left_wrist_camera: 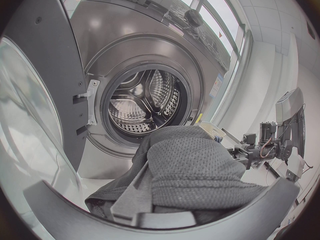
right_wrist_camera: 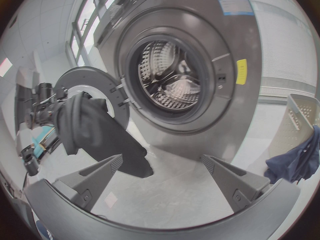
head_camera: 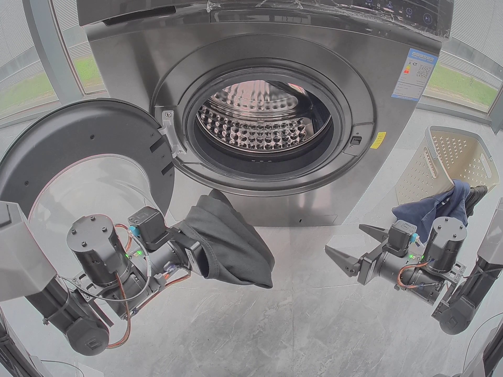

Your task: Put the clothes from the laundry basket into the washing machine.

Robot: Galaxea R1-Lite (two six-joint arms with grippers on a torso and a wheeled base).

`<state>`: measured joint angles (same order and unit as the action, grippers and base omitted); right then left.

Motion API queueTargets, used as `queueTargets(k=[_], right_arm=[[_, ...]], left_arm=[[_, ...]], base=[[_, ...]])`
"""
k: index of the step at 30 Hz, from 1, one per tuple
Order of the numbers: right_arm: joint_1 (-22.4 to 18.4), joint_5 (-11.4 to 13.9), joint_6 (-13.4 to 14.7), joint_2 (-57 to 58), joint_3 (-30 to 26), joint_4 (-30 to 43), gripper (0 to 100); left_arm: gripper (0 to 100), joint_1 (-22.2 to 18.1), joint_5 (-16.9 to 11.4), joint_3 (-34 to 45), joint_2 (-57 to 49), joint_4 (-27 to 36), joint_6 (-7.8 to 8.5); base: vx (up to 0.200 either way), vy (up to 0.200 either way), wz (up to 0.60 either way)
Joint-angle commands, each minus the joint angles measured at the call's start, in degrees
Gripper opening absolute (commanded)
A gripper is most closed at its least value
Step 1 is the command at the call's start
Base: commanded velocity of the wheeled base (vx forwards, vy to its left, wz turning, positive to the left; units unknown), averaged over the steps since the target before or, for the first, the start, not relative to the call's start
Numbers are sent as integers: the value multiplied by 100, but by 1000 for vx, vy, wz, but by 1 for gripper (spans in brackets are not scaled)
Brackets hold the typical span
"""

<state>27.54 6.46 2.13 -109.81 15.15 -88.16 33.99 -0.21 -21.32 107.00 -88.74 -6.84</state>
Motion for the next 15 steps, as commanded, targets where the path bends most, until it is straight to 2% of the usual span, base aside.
queueTargets(k=[1,3,7,9,11,12,13,14,15], right_arm=[[-231,-374,24,21,234,1,100],[-319,-549,42,-75,418,1,100],[-328,-593,112,-102,489,1,100],[-319,-602,129,-102,462,1,100],[-302,-602,129,-102,453,1,100],[-293,-602,138,-102,453,1,100],[-293,-602,138,-102,453,1,100],[-284,-602,138,-102,462,1,100],[-284,-602,138,-102,462,1,100]], left_arm=[[0,47,47,84,-206,5,-81],[0,38,65,49,-153,-3,-81],[0,38,56,49,-100,-3,-107],[0,47,56,49,-109,-3,-195],[0,38,65,49,-135,-3,-204],[0,-15,179,146,-162,14,-107],[0,-15,214,155,-170,14,-90],[0,-41,416,119,-170,14,-2],[0,-15,539,93,-135,5,-2]], base=[[0,0,0],[0,0,0],[0,0,0],[0,0,0],[0,0,0],[0,0,0],[0,0,0],[0,0,0],[0,0,0]])
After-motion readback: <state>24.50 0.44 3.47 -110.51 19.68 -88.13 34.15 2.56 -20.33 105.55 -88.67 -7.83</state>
